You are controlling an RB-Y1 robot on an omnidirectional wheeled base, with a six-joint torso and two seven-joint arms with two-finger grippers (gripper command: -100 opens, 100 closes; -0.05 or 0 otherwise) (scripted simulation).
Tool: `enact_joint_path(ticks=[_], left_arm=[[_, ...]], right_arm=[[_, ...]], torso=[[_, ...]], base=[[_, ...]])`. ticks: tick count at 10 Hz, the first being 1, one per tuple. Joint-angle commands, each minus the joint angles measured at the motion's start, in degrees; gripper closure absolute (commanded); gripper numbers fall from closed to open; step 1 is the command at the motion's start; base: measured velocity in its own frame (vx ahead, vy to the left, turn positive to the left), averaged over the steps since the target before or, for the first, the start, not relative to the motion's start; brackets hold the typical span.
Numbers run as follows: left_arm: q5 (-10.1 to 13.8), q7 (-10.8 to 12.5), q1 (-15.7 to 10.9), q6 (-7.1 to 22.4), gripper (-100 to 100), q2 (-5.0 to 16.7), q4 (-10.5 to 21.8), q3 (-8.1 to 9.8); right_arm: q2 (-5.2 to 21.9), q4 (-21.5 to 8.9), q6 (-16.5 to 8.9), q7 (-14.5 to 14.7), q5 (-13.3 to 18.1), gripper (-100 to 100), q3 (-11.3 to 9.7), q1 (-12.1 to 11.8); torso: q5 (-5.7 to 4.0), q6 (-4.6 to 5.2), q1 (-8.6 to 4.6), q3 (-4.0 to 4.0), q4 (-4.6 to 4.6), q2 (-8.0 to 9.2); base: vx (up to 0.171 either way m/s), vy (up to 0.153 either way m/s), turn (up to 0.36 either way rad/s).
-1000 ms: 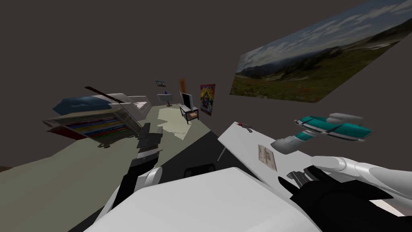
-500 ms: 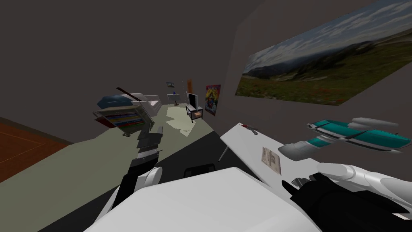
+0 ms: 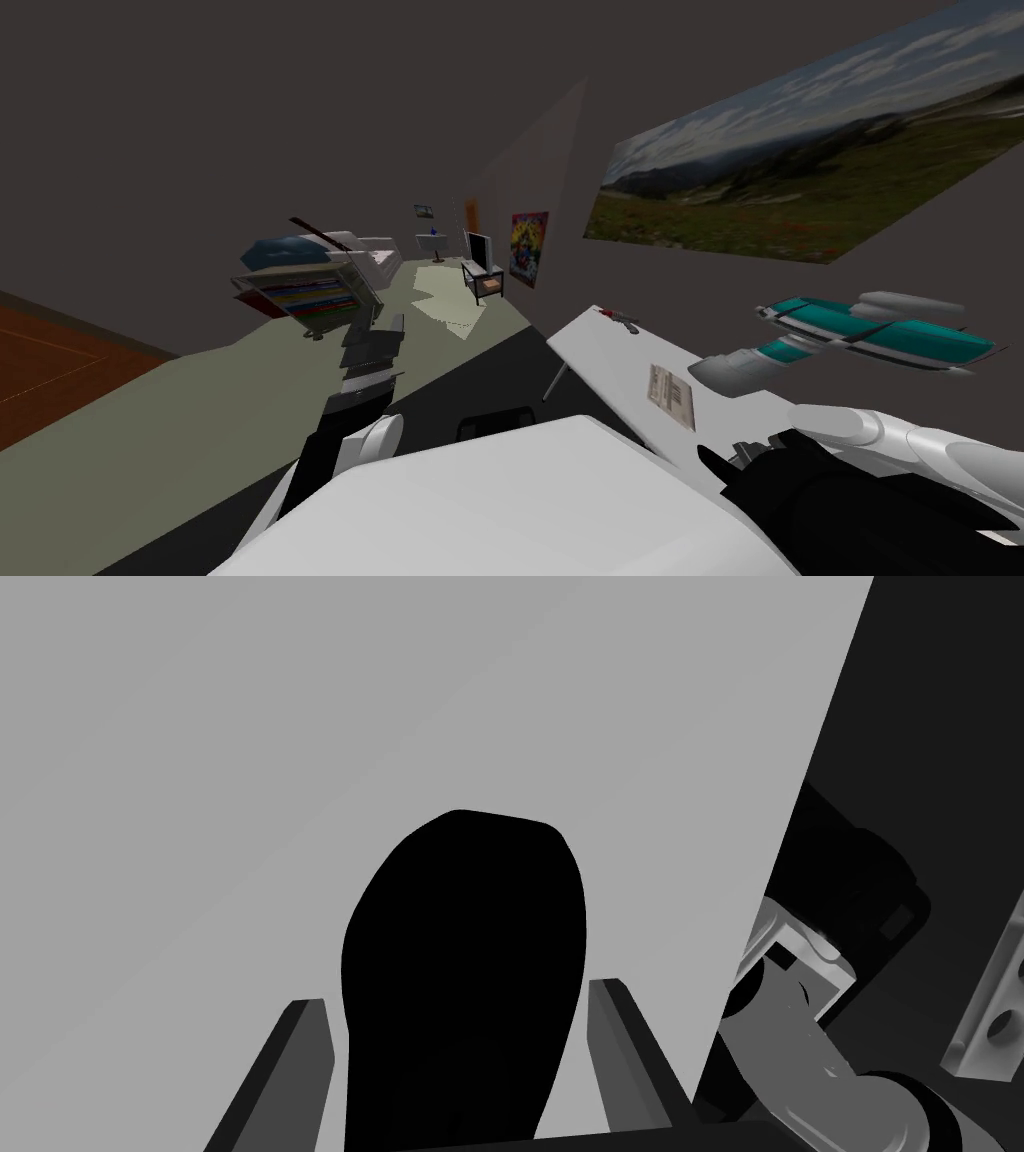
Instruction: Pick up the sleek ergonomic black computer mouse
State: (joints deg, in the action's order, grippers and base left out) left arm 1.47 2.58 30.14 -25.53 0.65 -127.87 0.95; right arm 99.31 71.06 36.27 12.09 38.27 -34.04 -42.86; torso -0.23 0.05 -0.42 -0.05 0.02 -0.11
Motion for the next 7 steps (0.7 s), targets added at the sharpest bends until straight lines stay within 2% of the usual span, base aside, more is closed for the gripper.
enact_joint_path(ticks=[1, 2, 5, 6, 7], left_arm=[[0.0, 0.0, 0.0, 0.0, 0, 0.0, 0.0, 0.0], [0.0, 0.0, 0.0, 0.0, 0, 0.0, 0.0, 0.0], [0.0, 0.0, 0.0, 0.0, 0, 0.0, 0.0, 0.01], [0.0, 0.0, 0.0, 0.0, 0, 0.0, 0.0, 0.01], [0.0, 0.0, 0.0, 0.0, 0, 0.0, 0.0, 0.0]], right_arm=[[0.0, 0.0, 0.0, 0.0, 0.0, 0, 0.0, 0.0], [1.3, 0.8, -0.2, 1.0, -0.3, 100, 0.4, -0.2], [4.6, 2.9, 0.3, 3.2, 0.2, 100, 1.4, 0.1], [3.8, 2.2, 0.3, 2.9, -0.1, 100, 1.2, -0.2], [3.9, 2.3, 0.4, 3.1, -0.2, 0, 1.2, -0.2]], torso=[[0.0, 0.0, 0.0, 0.0, 0.0, 0.0], [0.0, 0.0, 0.0, 0.0, 0.0, 0.0], [0.05, 0.06, 0.14, -0.26, -0.1, -0.46], [0.07, 0.01, 0.12, -0.34, -0.12, -0.6], [0.03, -0.08, 0.06, -0.25, -0.1, -0.4]], base=[[0.0, 0.0, 0.0], [0.067, -0.014, -0.256], [0.148, 0.016, -0.338], [0.074, 0.007, -0.055], [0.012, 0.003, 0.012]])
